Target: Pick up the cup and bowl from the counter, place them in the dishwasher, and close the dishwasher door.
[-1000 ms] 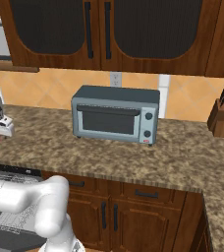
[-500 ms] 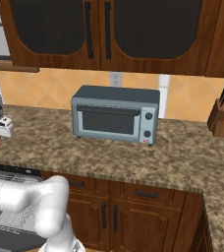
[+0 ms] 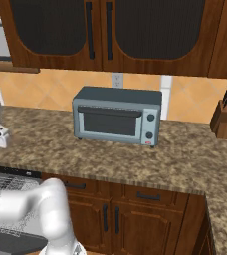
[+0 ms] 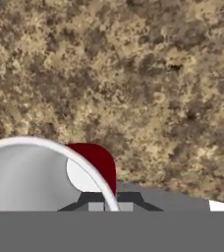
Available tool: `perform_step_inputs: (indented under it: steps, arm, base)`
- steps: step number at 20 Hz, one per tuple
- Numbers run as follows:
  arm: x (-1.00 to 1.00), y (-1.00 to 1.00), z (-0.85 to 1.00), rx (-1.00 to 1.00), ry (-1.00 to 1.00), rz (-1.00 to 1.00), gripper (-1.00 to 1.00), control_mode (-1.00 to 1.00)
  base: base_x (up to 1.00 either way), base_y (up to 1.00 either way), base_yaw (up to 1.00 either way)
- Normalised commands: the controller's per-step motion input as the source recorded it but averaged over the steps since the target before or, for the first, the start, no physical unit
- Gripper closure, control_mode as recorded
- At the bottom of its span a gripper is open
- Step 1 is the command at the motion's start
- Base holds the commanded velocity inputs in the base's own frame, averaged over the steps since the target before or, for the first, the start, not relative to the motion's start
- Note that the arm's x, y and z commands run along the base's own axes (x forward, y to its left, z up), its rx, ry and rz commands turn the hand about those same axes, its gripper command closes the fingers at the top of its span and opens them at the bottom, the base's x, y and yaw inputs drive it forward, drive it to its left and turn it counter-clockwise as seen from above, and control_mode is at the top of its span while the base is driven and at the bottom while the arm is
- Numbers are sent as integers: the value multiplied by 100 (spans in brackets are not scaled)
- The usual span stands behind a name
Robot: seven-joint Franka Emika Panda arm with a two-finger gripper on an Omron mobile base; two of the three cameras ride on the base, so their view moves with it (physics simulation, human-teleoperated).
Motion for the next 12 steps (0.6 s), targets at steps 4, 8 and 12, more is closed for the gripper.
perform_step_inputs:
  steps: [4,8,12]
  arm:
    - [-96,-28,-40,6,0,3,100,-100]
    - [-61,-8,-62,0,0,0,100,-100]
    - [-24,0,-50,0,0,0,100,-100]
  base:
    - [0,0,0]
    - [0,0,0]
    - [0,0,0]
